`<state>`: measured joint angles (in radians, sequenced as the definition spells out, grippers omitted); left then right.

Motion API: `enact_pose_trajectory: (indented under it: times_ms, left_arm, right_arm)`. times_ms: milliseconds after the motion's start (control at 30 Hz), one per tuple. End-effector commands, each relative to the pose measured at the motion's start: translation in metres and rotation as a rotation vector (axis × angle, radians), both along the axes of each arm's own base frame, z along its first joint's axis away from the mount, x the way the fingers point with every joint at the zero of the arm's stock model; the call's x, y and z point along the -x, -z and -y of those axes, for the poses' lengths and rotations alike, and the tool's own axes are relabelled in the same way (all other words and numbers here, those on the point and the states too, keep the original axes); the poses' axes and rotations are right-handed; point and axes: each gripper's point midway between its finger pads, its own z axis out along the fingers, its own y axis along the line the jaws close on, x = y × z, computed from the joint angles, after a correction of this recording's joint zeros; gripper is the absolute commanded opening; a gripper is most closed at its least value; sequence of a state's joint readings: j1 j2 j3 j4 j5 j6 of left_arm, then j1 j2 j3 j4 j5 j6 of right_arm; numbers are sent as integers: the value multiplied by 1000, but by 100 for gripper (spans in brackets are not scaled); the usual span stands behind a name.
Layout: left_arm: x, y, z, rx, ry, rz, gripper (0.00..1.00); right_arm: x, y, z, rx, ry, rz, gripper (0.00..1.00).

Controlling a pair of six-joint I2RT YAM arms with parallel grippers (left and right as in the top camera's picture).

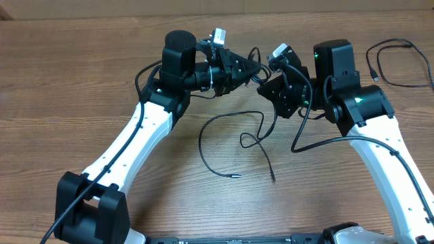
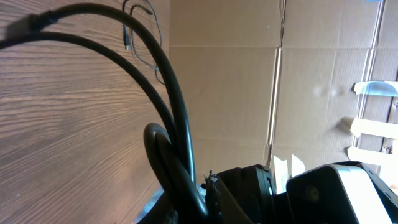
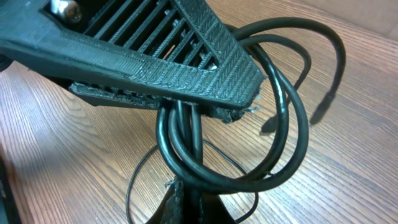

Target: Untangle cables

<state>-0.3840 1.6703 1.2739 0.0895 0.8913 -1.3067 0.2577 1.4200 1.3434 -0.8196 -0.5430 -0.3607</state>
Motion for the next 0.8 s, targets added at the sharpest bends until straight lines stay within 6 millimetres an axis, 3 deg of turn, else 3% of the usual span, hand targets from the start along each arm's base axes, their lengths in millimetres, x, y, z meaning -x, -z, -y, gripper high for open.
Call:
enact_pose_trajectory:
  times_ms: [0, 67, 133, 500, 533, 567, 633, 767]
  left_arm:
    - [-13, -7, -20, -4, -57, 22, 15]
    - [-17, -4, -28, -11, -75, 5, 17]
    - [-20, -4, -33, -14, -85, 16, 4]
    - [-21, -4, -34, -14, -84, 18, 4]
    - [-21, -4, -34, -14, -84, 17, 4]
    - [-21, -3, -35, -16, -86, 13, 4]
    - [-21, -3, -35, -19, -89, 14, 4]
    - [-23, -1, -36, -54, -87, 90, 4]
  right_arm:
    - [1, -3, -1, 1, -9, 11, 4]
    - [1, -3, -1, 1, -9, 11, 4]
    - [1, -3, -1, 1, -8, 11, 4]
    - [6, -5, -6, -28, -31, -4, 4]
    - [6, -4, -6, -33, -20, -19, 12]
    - [7, -5, -6, -49, -3, -44, 36]
    - [7, -5, -6, -63, 13, -64, 45]
    - [7, -6, -7, -89, 44, -97, 76]
